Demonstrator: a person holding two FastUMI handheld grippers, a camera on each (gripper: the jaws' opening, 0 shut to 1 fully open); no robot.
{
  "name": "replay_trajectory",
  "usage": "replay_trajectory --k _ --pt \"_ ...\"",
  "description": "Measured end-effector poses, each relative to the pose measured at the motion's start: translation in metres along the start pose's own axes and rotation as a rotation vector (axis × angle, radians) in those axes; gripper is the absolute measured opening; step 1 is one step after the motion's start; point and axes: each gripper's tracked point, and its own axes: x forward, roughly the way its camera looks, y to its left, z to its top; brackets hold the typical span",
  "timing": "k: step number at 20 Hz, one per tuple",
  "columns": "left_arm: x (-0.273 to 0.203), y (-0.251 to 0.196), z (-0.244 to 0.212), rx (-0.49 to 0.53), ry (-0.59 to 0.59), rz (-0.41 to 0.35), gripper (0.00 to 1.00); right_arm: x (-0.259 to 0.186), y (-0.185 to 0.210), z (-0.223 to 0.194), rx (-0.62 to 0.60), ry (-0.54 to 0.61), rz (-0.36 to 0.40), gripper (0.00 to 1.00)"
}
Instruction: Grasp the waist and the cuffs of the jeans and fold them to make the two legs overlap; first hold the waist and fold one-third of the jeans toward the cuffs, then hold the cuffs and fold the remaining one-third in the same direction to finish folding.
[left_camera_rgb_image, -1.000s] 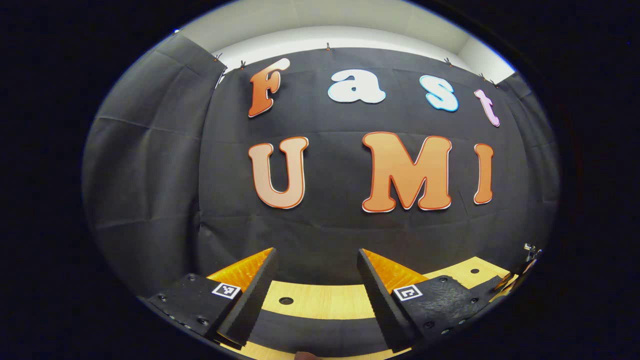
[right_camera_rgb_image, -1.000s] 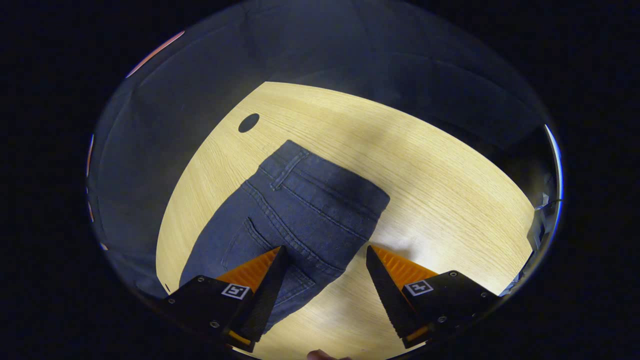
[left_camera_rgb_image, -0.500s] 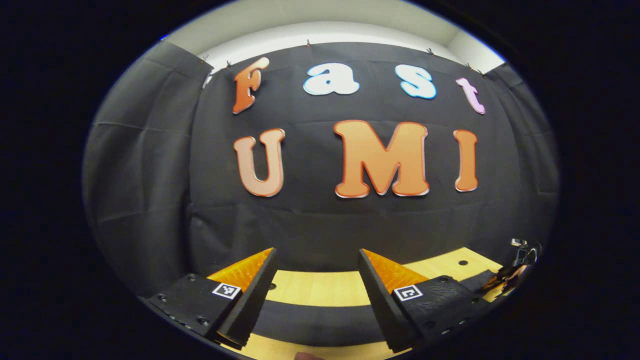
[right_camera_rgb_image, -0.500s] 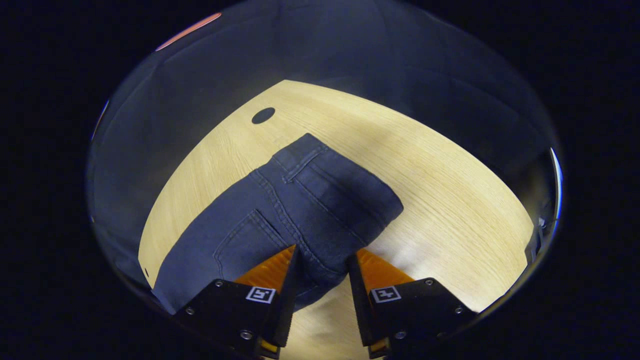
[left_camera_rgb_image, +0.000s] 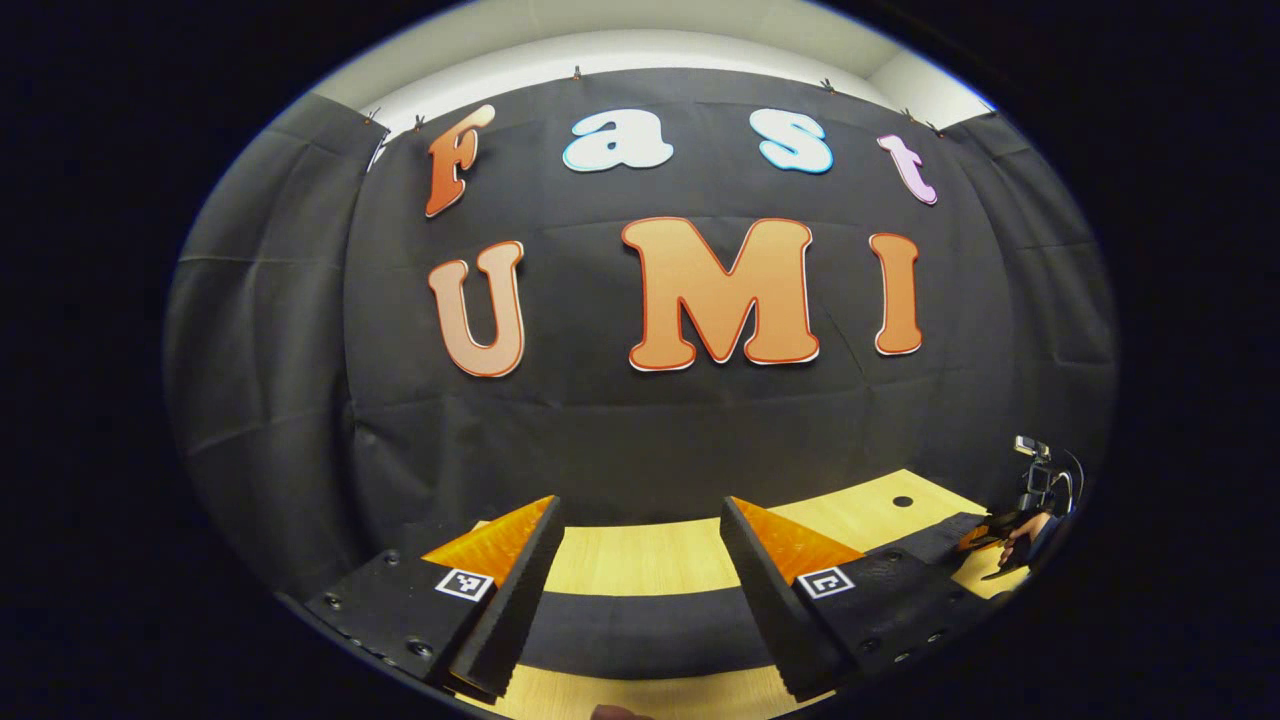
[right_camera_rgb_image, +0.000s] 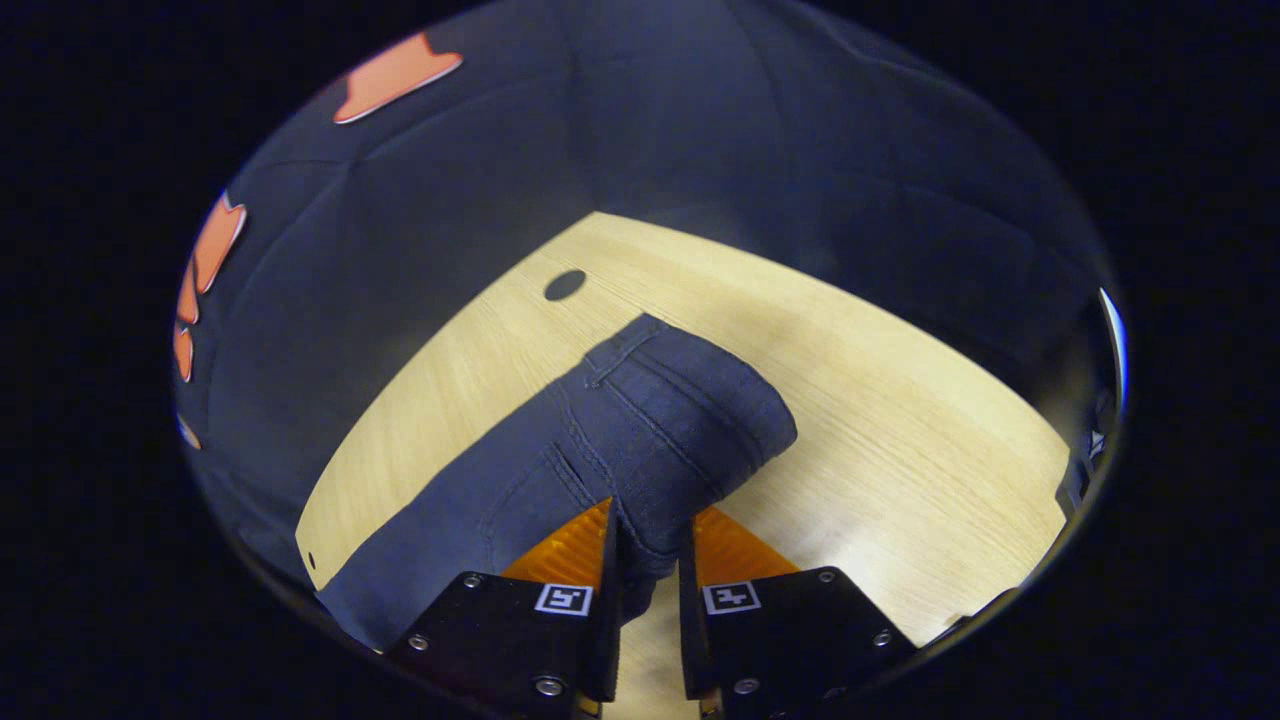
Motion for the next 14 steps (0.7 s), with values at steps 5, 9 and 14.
replay_trajectory --k 5,9,14 --pt "-0.001 0.009 -0.002 0.007 0.001 -0.033 0.94 -0.027 0.019 0.016 -0.019 -0.075 0.027 0.26" --pt "-0.005 0.030 -0.001 0.003 -0.014 -0.048 0.94 -0.069 0.037 0.027 -0.122 -0.171 0.067 0.26" --pt "-0.014 0.062 -0.008 -0.030 -0.011 -0.048 0.94 -0.108 0.074 0.035 -0.249 -0.254 0.103 0.26"
